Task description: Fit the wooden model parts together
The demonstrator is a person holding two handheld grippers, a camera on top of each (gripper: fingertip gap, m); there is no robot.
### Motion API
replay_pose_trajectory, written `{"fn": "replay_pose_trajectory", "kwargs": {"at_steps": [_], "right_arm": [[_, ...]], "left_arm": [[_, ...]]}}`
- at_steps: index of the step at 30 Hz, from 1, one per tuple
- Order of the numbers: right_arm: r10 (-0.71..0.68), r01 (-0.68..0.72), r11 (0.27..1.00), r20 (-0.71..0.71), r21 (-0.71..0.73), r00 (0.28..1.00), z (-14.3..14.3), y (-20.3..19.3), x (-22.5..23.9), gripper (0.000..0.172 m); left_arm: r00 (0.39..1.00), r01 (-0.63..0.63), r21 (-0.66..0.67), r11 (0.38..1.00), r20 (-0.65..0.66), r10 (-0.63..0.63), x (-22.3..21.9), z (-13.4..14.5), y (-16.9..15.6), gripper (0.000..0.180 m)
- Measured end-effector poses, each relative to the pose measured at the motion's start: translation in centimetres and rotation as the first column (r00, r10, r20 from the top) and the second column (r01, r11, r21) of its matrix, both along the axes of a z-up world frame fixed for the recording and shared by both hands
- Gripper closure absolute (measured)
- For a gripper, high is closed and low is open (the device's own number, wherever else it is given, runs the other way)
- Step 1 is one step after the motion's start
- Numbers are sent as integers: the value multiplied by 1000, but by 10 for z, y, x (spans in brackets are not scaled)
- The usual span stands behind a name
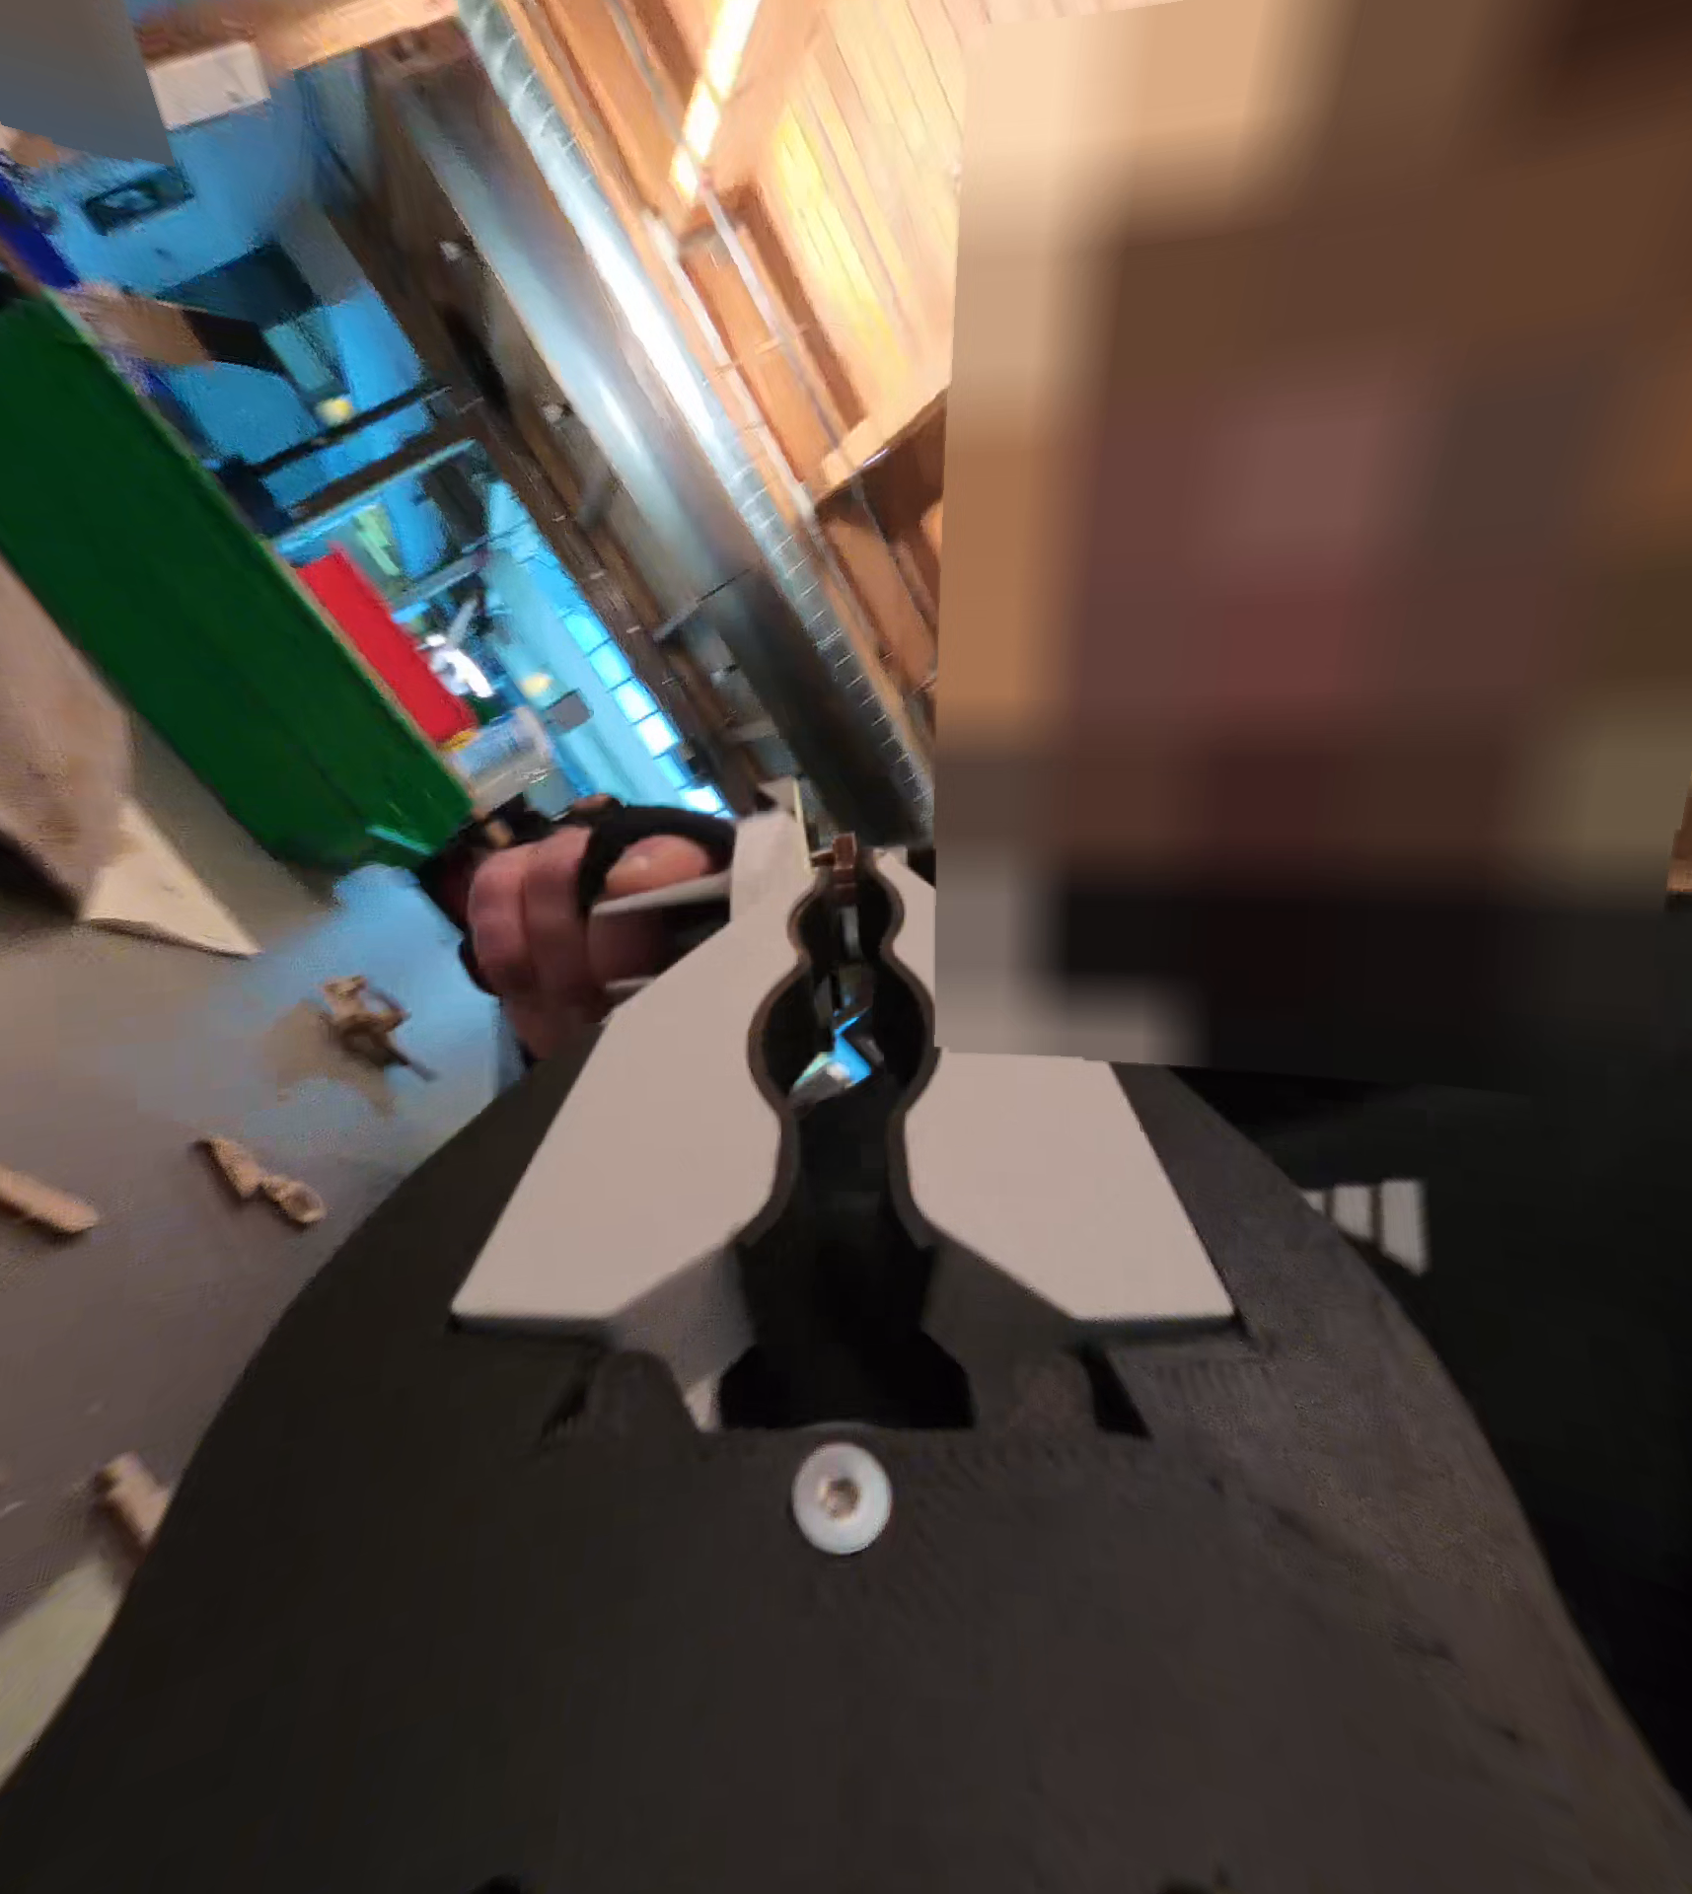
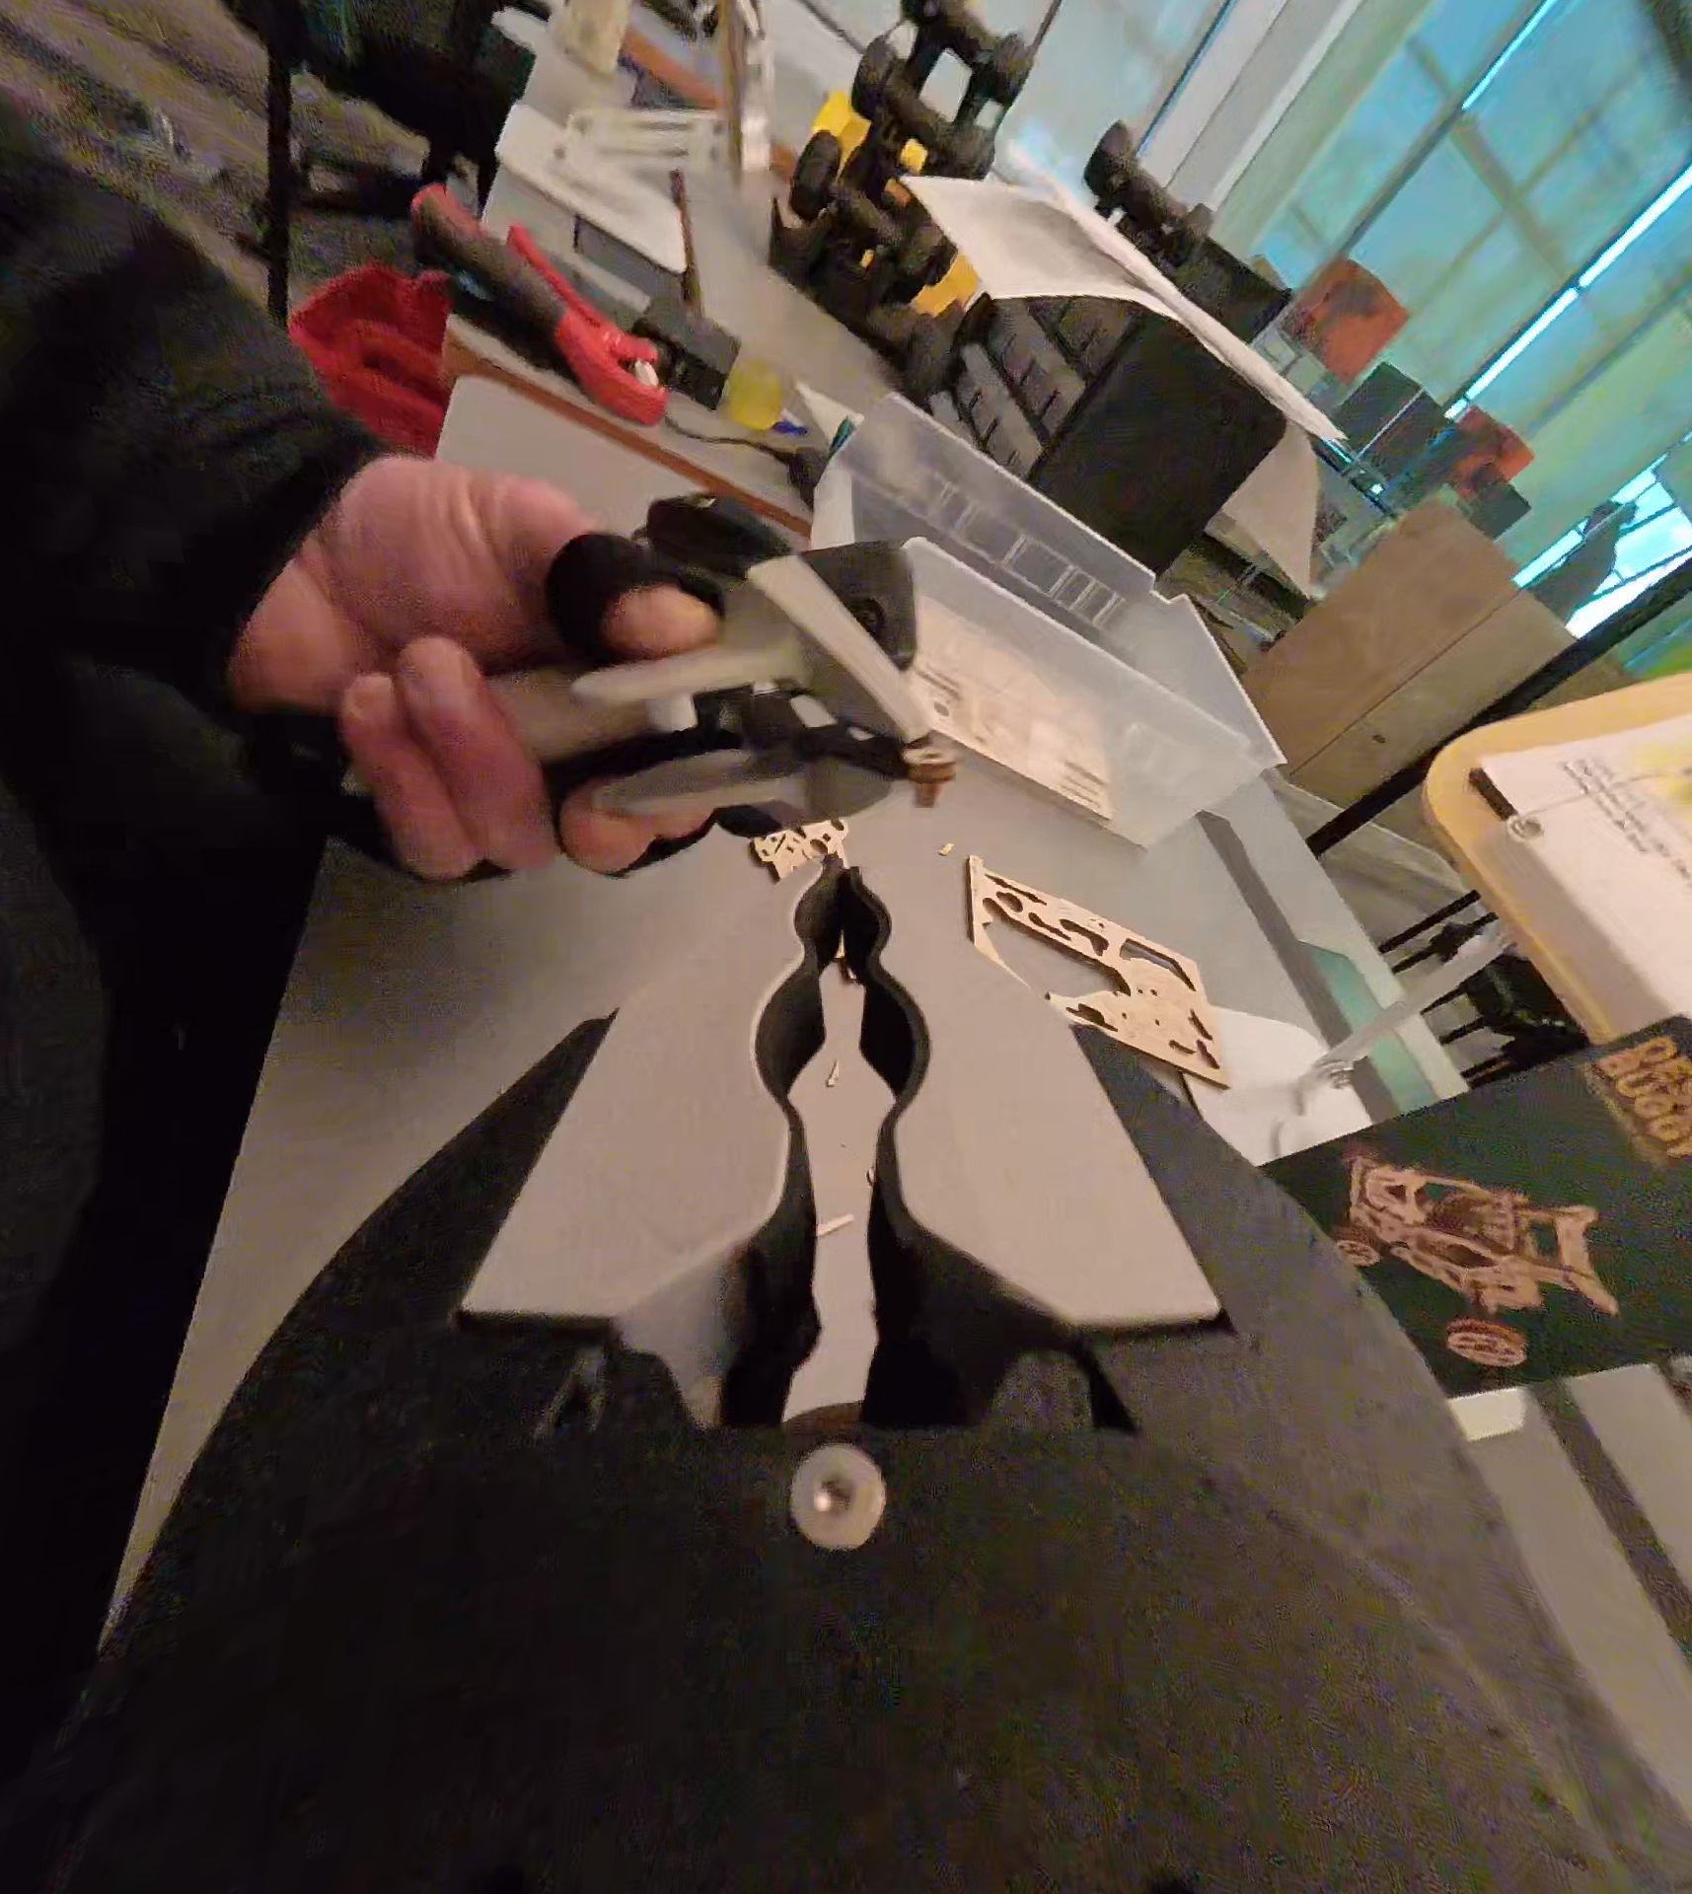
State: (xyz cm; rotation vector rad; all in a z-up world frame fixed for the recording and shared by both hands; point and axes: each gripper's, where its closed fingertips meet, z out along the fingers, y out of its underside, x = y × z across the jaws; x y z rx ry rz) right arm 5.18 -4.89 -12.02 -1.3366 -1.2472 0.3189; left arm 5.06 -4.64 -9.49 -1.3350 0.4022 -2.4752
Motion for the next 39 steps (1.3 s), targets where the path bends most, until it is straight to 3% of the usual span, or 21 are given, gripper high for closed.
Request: {"fn": "replay_pose_trajectory", "kwargs": {"at_steps": [3, 6, 13, 17, 19, 22, 25, 27, 31, 32, 36, 39], "right_arm": [[-14, 1, 992, -103, -127, 995, -22, 11, 14, 172], [-31, -16, 983, -252, -182, 967, -9, 13, 22, 172], [-60, -10, 975, -306, -222, 950, -6, 15, 26, 172], [-67, -66, 942, -376, -330, 924, -2, 14, 28, 166], [-88, -98, 913, -427, -395, 900, -1, 17, 32, 162], [-88, -229, 833, -528, -504, 845, 3, 15, 32, 159], [-134, -351, 739, -636, -575, 760, 9, 20, 36, 160], [-142, -440, 682, -696, -584, 703, 14, 21, 38, 161], [-118, -548, 596, -739, -587, 663, 22, 16, 31, 161], [-116, -545, 585, -727, -600, 676, 20, 15, 28, 162], [-121, -455, 604, -640, -654, 759, 12, 14, 18, 163], [-147, -347, 645, -557, -681, 818, 4, 16, 16, 167]], "left_arm": [[998, -35, 32, 999, -42, 37, 1, -4, 5, 179], [993, -82, 40, 996, -83, 85, 4, -9, 13, 179], [977, -127, 76, 989, -165, 138, 5, -12, 19, 179], [927, -167, 334, 928, -266, 263, 6, -15, 16, 179], [869, -149, 562, 814, -319, 379, 9, -16, 13, 178], [751, -19, 851, 525, -335, 570, 11, -19, 12, 178], [664, 186, 961, 202, -275, 695, 11, -18, 12, 178], [642, 285, 957, 54, -232, 731, 13, -14, 11, 179], [659, 407, 908, -99, -217, 720, 19, -12, 3, 179], [661, 459, 874, -162, -214, 719, 20, -16, 0, 179], [656, 586, 738, -335, -189, 731, 20, -26, 4, 178], [657, 615, 677, -403, -158, 737, 23, -27, 5, 178]]}}
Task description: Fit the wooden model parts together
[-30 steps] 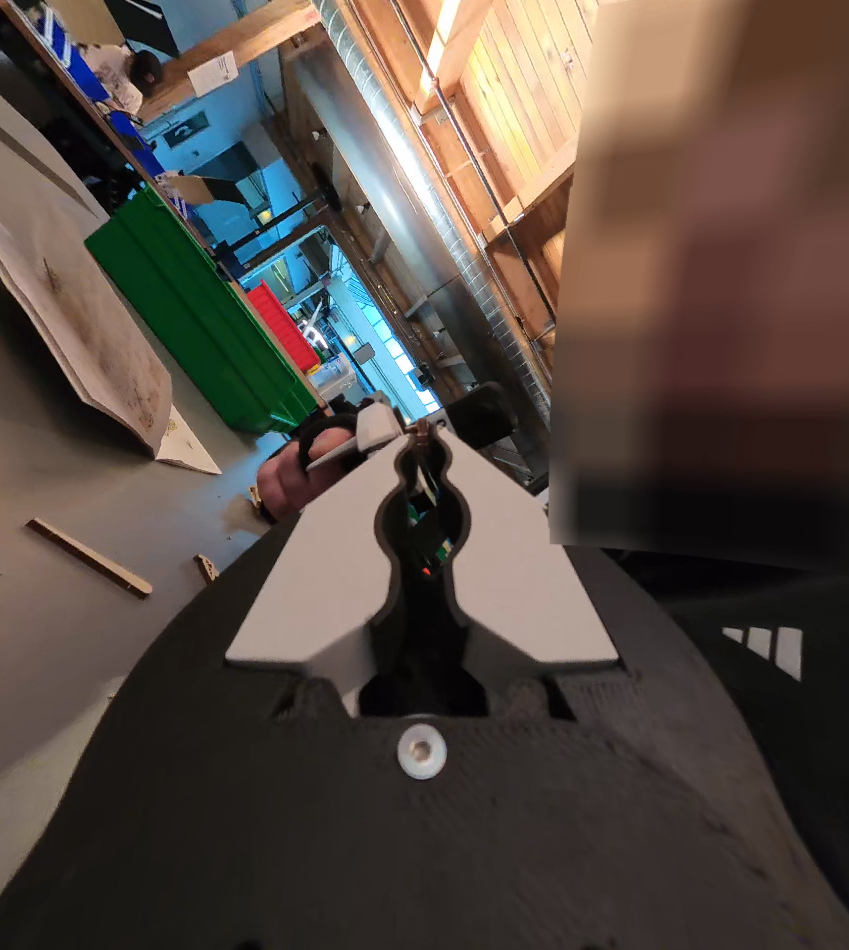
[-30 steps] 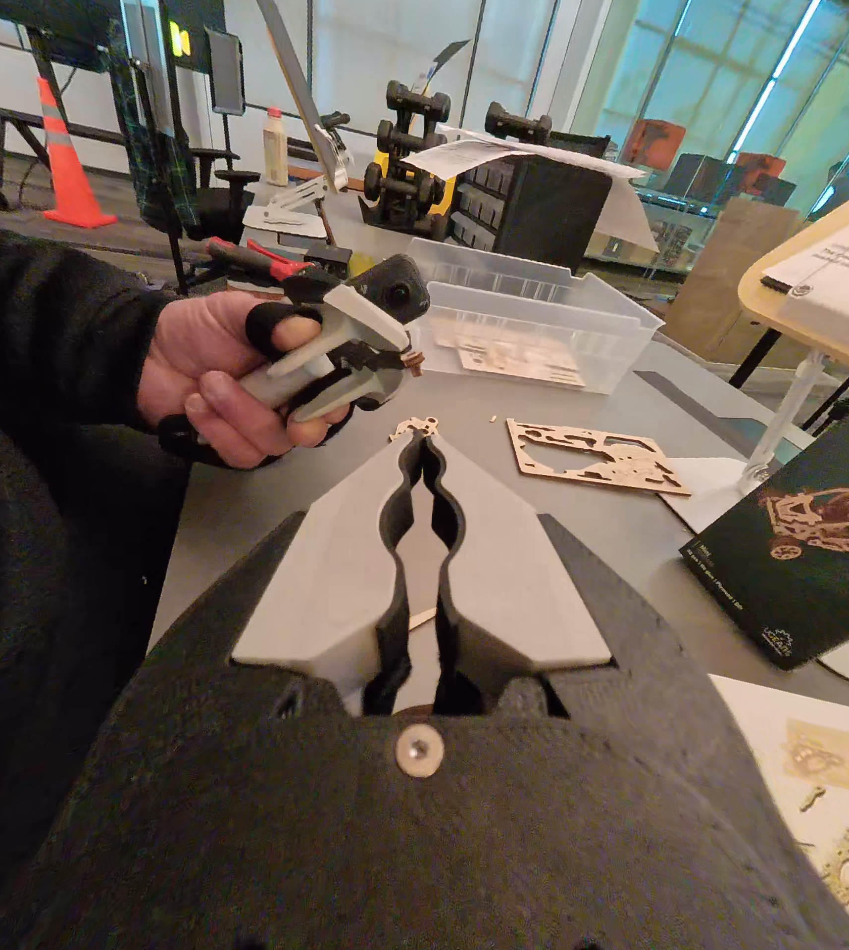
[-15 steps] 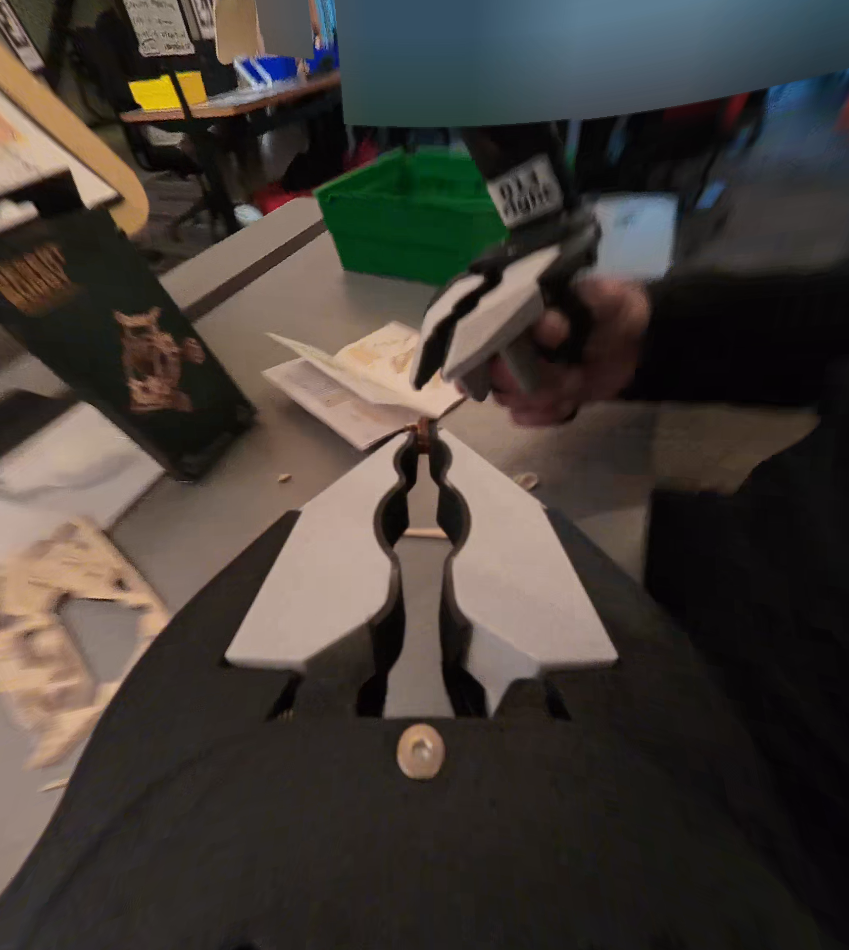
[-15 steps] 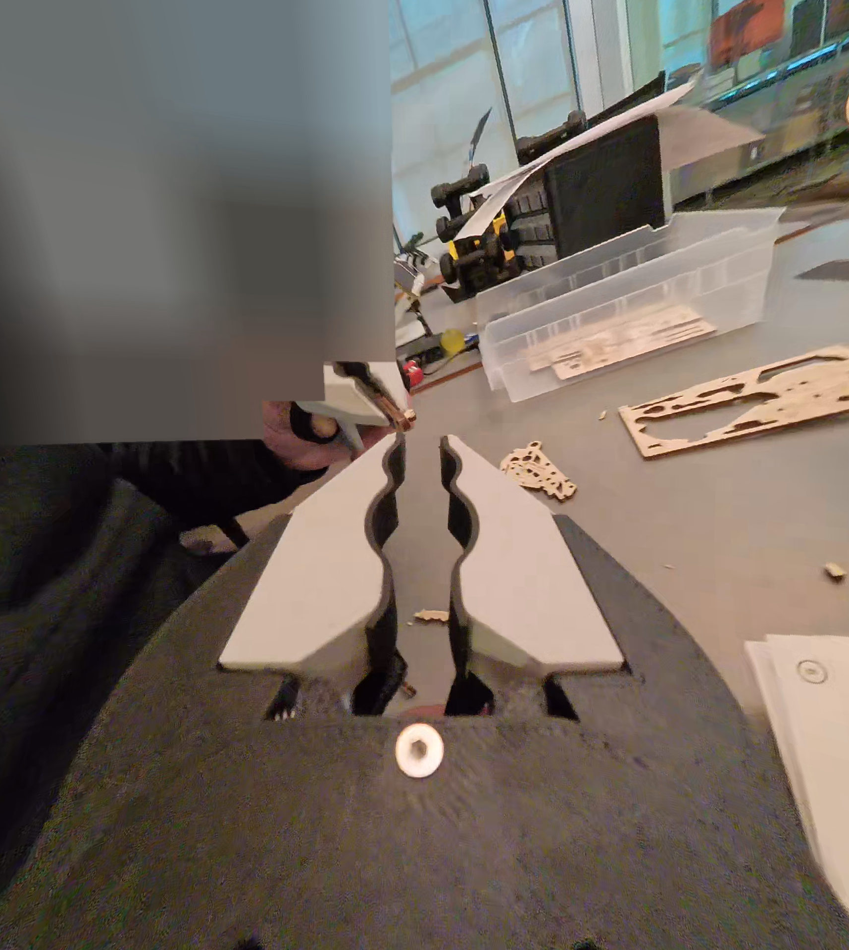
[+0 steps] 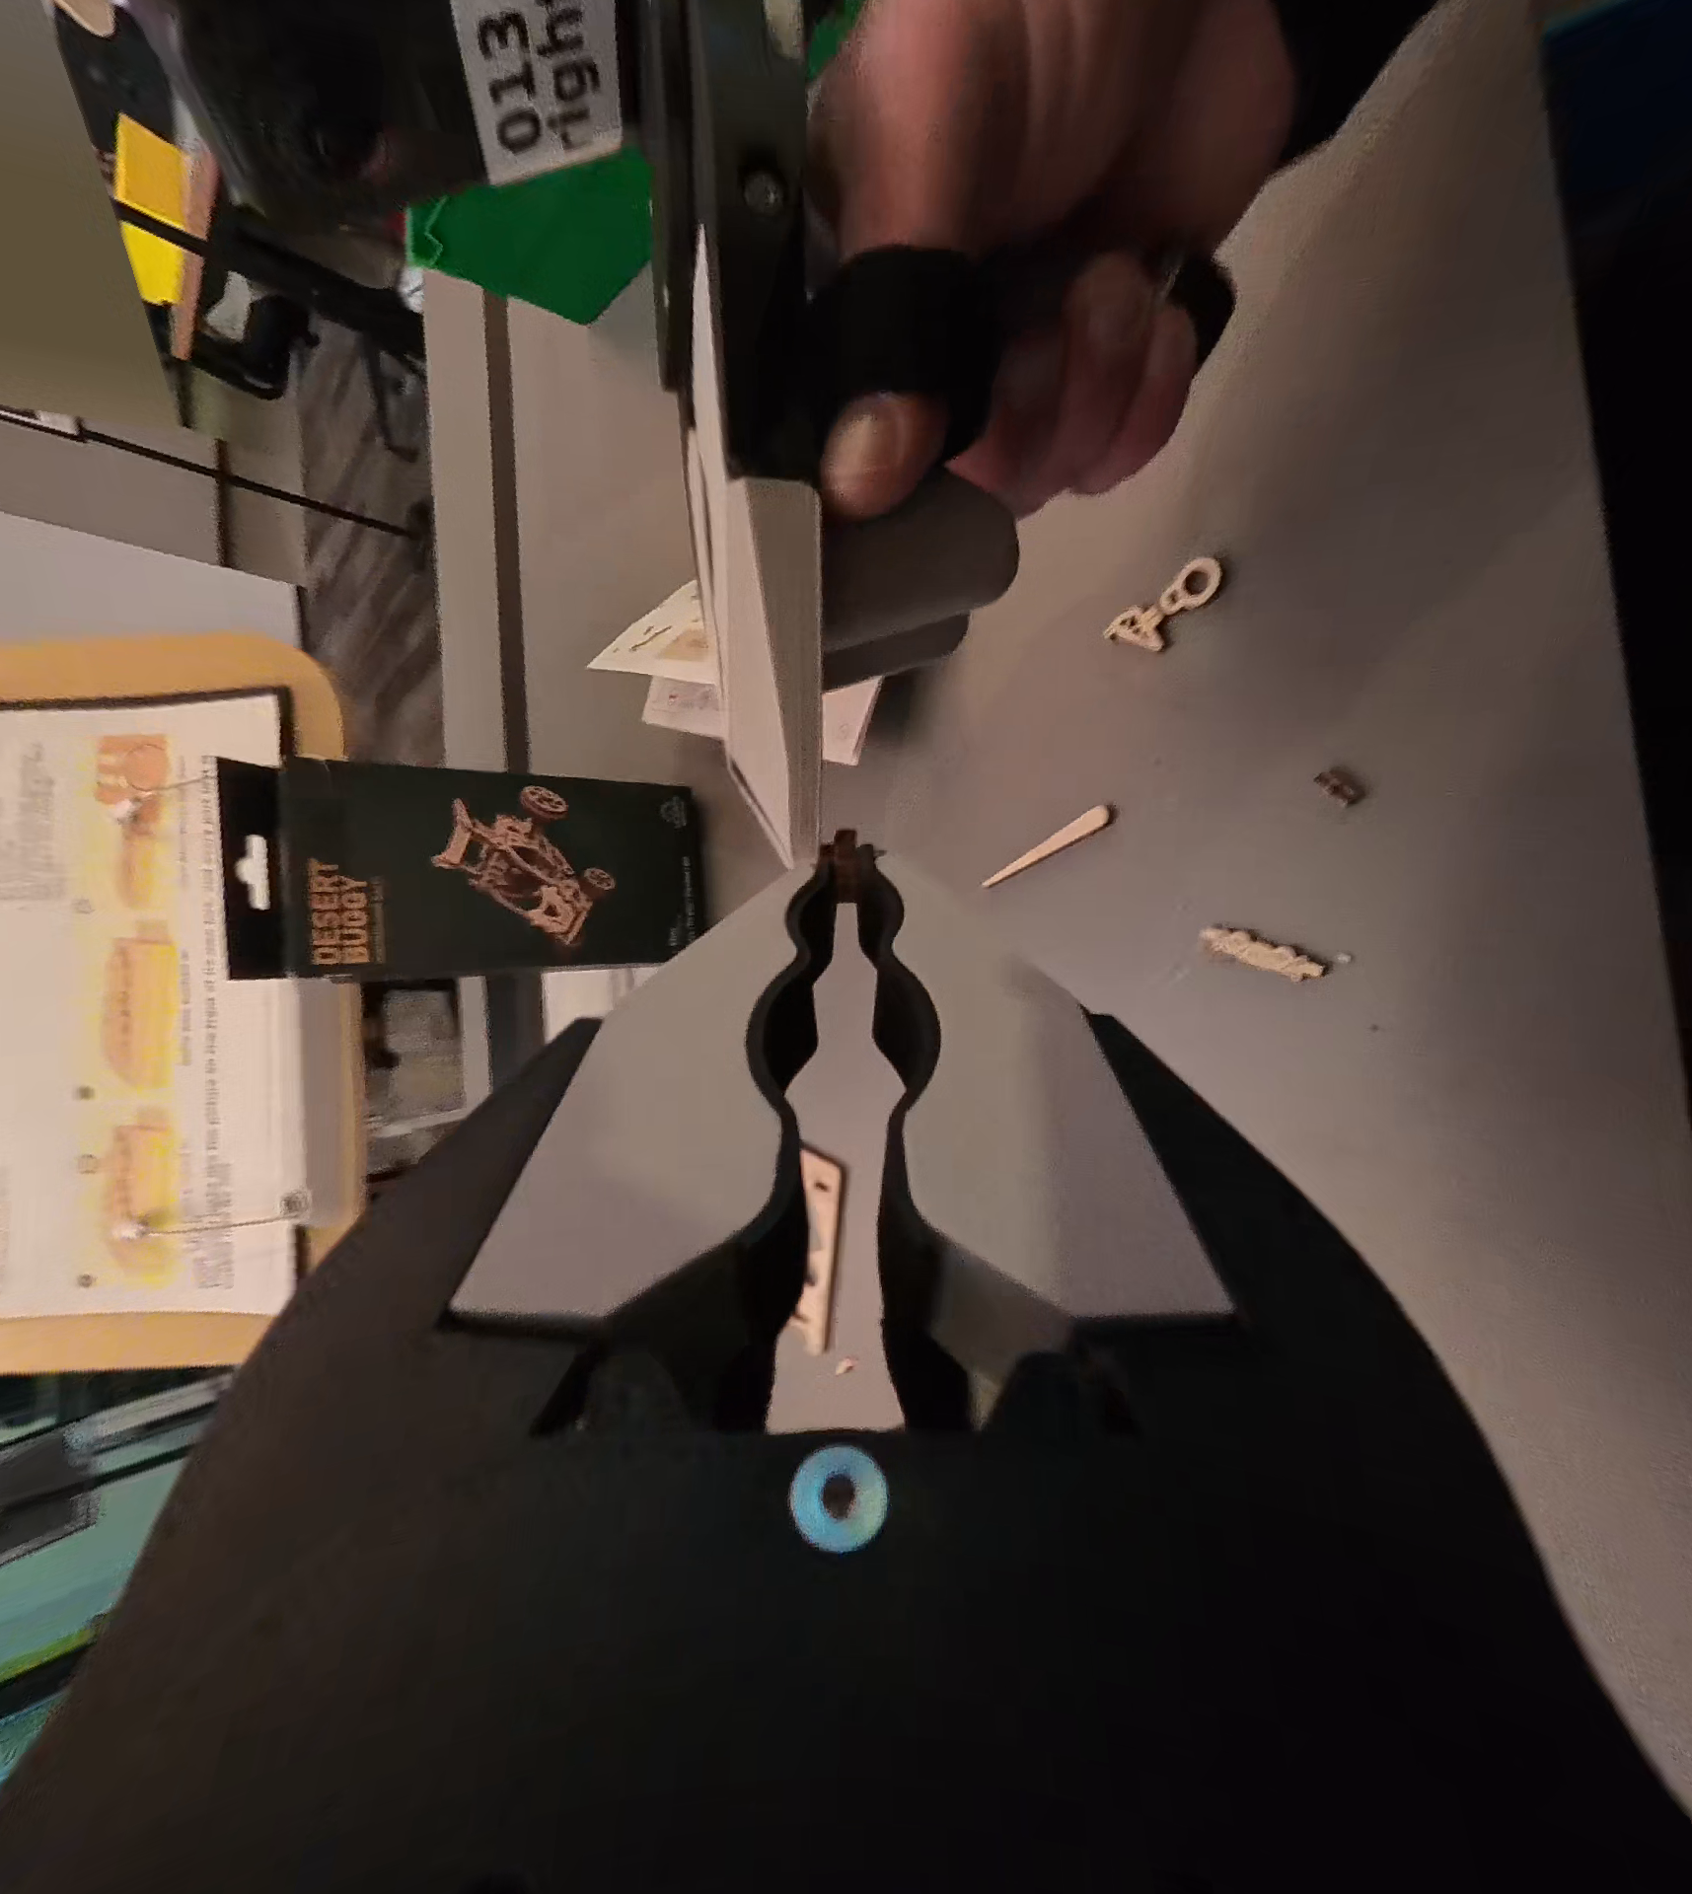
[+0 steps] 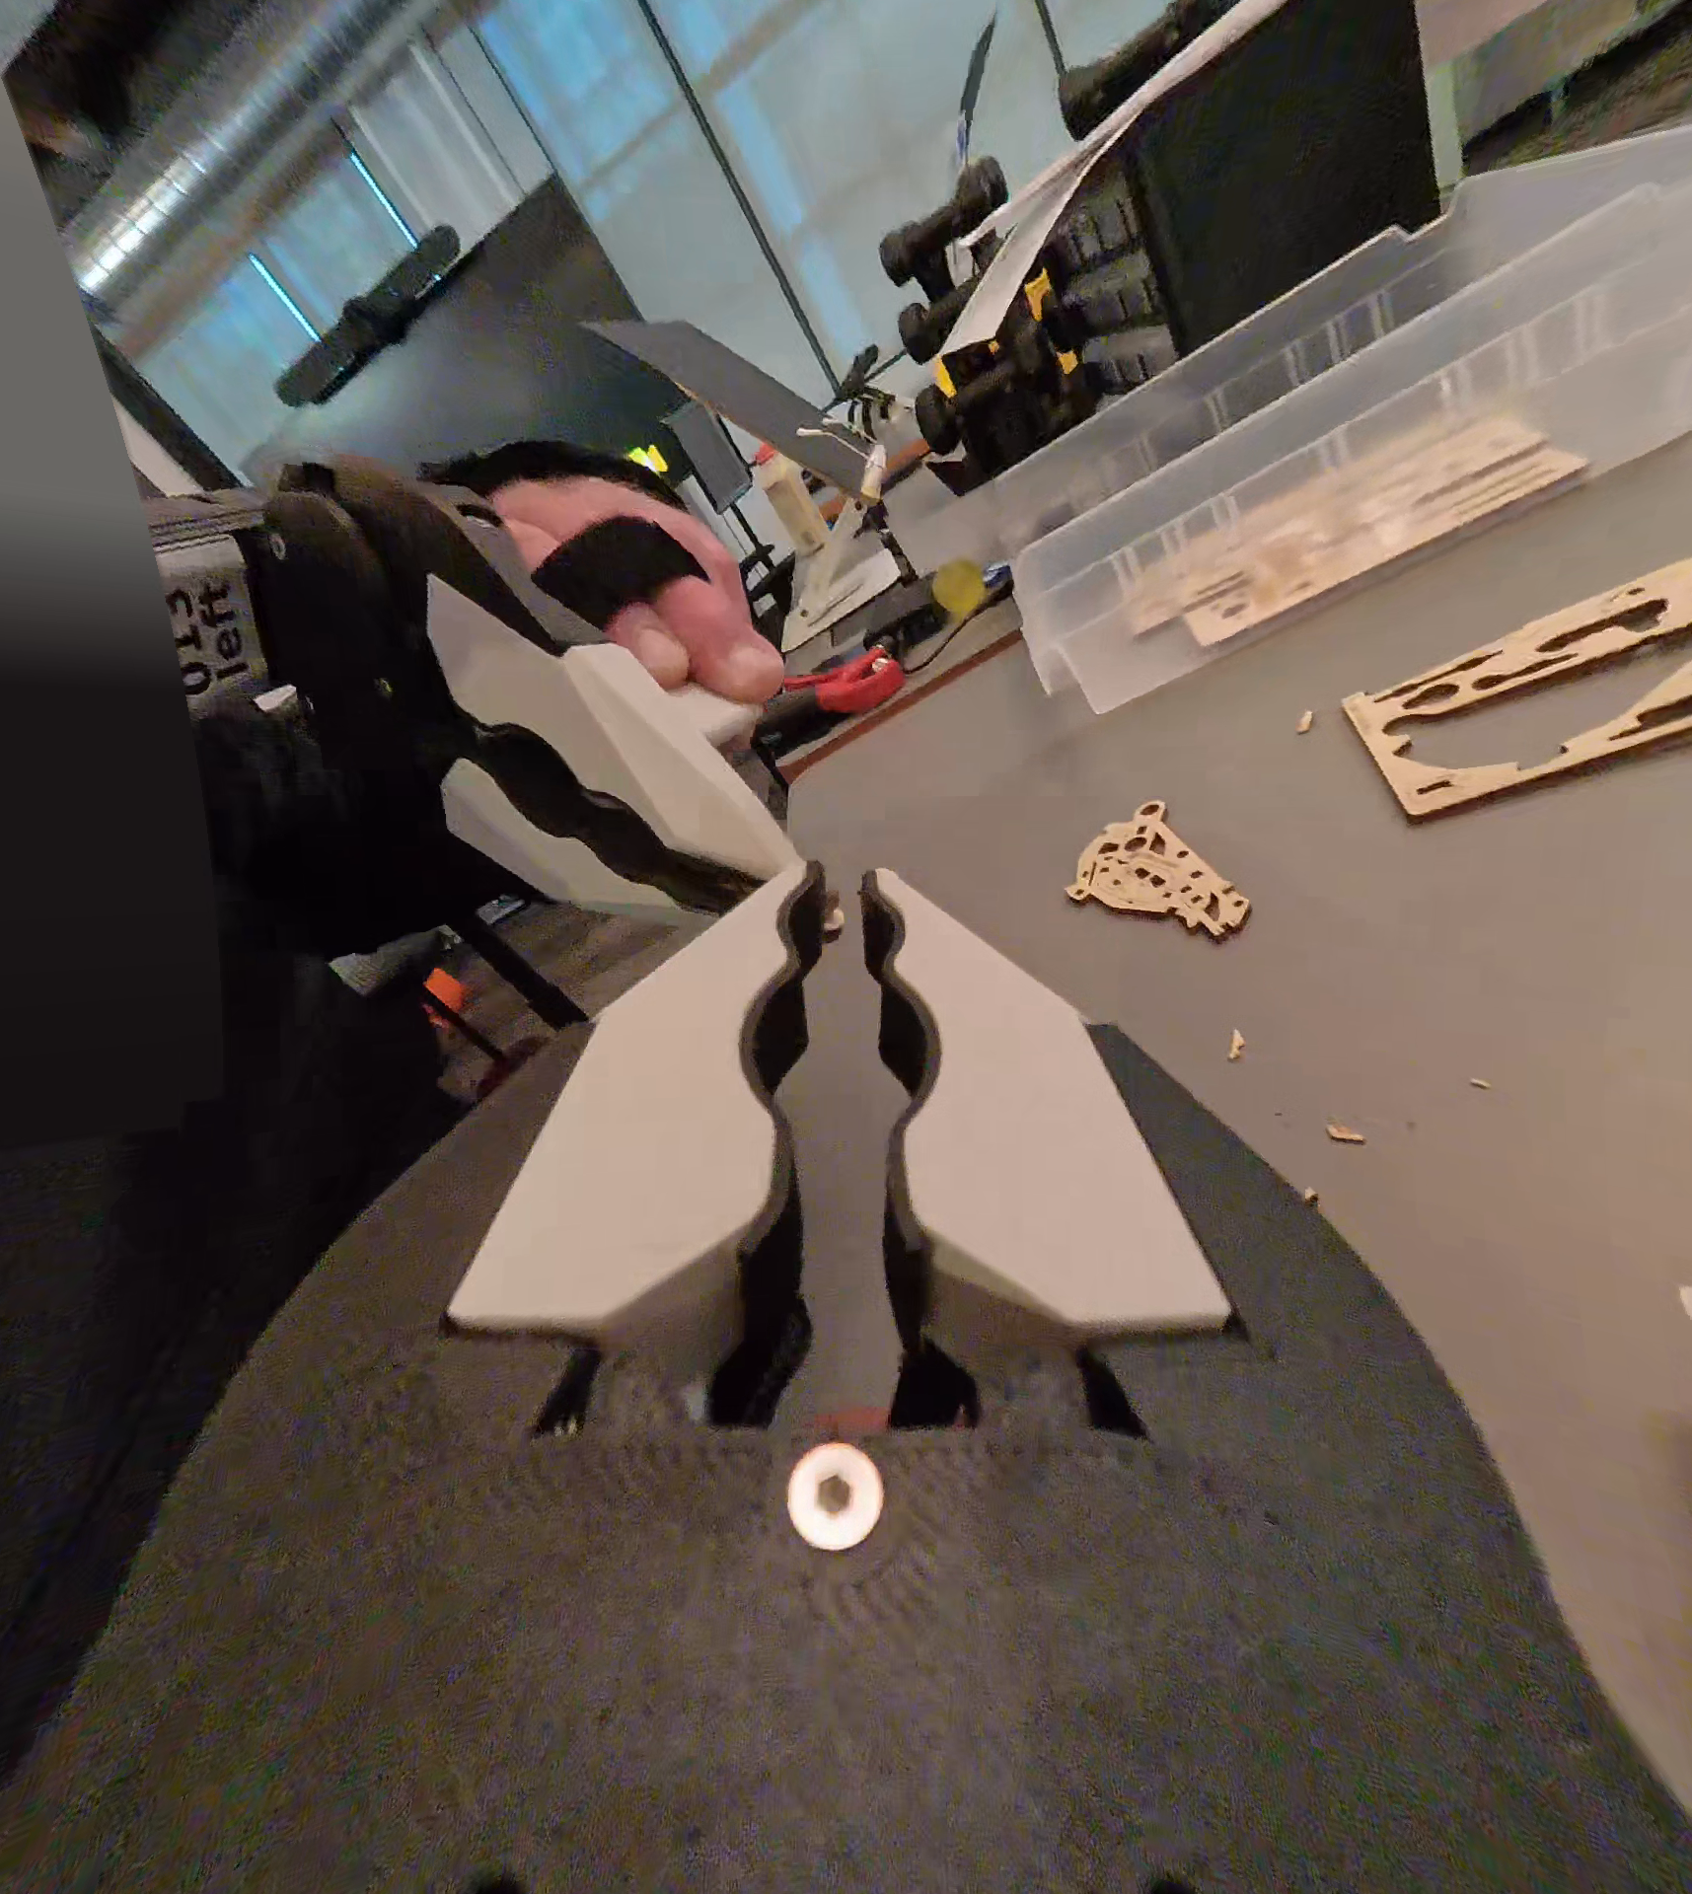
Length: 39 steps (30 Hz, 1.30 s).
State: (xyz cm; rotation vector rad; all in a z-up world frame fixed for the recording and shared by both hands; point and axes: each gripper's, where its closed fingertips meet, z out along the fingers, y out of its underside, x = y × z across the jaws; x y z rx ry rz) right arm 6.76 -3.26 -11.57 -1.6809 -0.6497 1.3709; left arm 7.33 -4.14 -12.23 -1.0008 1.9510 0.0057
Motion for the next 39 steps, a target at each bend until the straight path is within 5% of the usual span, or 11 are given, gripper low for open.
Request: {"fn": "replay_pose_trajectory", "kwargs": {"at_steps": [13, 19, 39], "right_arm": [[-119, 97, 988, 195, 119, 973, -4, 4, 7, 163], [-95, 88, 993, 95, 76, 991, 5, 4, 8, 168], [-134, 127, 990, 105, 66, 985, 1, 5, 17, 168]], "left_arm": [[998, 40, 180, 983, -60, -29, 6, -1, 10, 178], [993, 97, 210, 973, -88, -80, 8, -1, 7, 178], [985, 155, 313, 937, -126, -120, 17, -3, 9, 179]]}}
